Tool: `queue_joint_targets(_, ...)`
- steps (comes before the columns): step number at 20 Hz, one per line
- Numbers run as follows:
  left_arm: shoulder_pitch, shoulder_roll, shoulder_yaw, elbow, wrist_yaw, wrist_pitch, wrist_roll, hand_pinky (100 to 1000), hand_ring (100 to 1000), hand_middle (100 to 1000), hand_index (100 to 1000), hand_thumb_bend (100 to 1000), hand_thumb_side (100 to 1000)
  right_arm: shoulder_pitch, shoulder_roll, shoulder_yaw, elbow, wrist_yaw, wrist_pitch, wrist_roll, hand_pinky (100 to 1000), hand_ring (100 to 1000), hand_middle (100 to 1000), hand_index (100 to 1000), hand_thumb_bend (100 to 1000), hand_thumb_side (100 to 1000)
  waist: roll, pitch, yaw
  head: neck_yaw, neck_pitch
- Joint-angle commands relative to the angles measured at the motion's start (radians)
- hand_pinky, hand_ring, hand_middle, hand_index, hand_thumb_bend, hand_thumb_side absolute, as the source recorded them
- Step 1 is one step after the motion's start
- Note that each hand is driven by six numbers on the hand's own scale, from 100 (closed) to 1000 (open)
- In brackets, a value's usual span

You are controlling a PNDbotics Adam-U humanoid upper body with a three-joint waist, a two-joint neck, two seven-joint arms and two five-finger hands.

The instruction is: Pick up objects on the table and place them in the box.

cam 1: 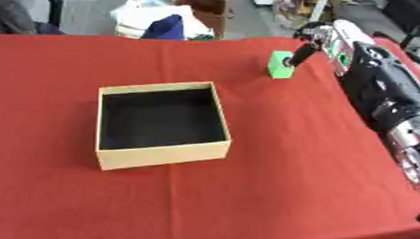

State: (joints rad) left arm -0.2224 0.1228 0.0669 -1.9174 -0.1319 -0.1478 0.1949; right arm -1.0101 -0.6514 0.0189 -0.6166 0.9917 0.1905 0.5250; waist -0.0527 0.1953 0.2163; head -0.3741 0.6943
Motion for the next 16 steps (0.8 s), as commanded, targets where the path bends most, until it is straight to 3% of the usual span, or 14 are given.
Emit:
queue_joint_targets(1, -0.013, 0.017, 0.006, -0.013, -0.002, 0.001, 0.0, 897, 820, 619, 496, 100, 114, -0.012, -0.018, 0.0, -0.014, 0.029, -0.01, 0.001, 861, 907, 998, 1000, 256, 314, 0.004, -0.012, 0.001, -0.006, -0.007)
queue_joint_targets(10, -0.015, 0.014, 0.007, -0.015, -0.001, 0.001, 0.002, 897, 819, 615, 495, 100, 116, -0.009, -0.016, -0.002, -0.02, 0.05, -0.022, -0.017, 862, 907, 998, 1000, 243, 269, 0.002, 0.006, 0.018, -0.007, -0.018)
queue_joint_targets(16, -0.018, 0.013, 0.008, -0.016, 0.0, 0.002, 0.003, 897, 819, 613, 495, 100, 118, -0.006, -0.021, -0.002, -0.034, 0.057, -0.027, -0.041, 859, 902, 984, 1000, 214, 160, 0.004, 0.02, 0.029, -0.011, -0.024)
